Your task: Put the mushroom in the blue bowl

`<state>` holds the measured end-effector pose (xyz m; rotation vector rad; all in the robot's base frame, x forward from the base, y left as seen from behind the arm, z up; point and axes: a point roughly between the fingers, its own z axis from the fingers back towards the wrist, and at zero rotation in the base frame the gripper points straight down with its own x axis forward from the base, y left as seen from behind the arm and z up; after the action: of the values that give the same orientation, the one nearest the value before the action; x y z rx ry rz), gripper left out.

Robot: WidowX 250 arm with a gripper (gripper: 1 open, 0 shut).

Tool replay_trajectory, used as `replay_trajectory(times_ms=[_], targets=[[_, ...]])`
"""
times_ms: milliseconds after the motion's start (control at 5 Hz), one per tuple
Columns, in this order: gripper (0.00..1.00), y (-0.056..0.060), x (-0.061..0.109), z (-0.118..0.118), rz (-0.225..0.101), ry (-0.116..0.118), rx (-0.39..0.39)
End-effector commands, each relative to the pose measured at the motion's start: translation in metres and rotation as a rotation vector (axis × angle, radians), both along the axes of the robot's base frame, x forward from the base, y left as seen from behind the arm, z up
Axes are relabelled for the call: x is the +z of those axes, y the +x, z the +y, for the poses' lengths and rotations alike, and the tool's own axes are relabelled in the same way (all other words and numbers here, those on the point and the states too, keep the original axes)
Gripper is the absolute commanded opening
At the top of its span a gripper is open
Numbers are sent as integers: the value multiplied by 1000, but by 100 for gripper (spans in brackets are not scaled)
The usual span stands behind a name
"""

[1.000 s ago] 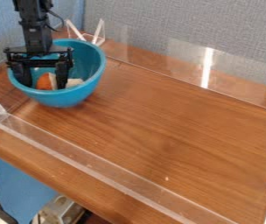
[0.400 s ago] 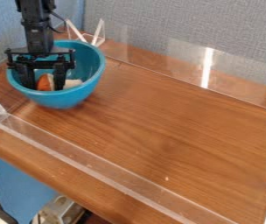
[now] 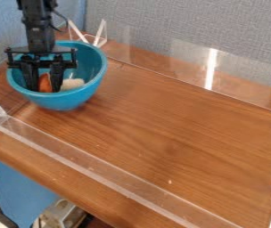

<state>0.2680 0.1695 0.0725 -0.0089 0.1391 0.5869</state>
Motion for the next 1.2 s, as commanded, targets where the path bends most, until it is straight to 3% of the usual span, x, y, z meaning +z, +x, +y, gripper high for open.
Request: replay_trajectory(times_ms=[0, 600, 800, 1000], targets=[[0, 9, 35, -2, -81, 55, -19], [0, 8, 63, -7, -121, 80, -23], [100, 7, 69, -10, -130, 88, -27], [0, 8, 70, -11, -131, 93, -29]])
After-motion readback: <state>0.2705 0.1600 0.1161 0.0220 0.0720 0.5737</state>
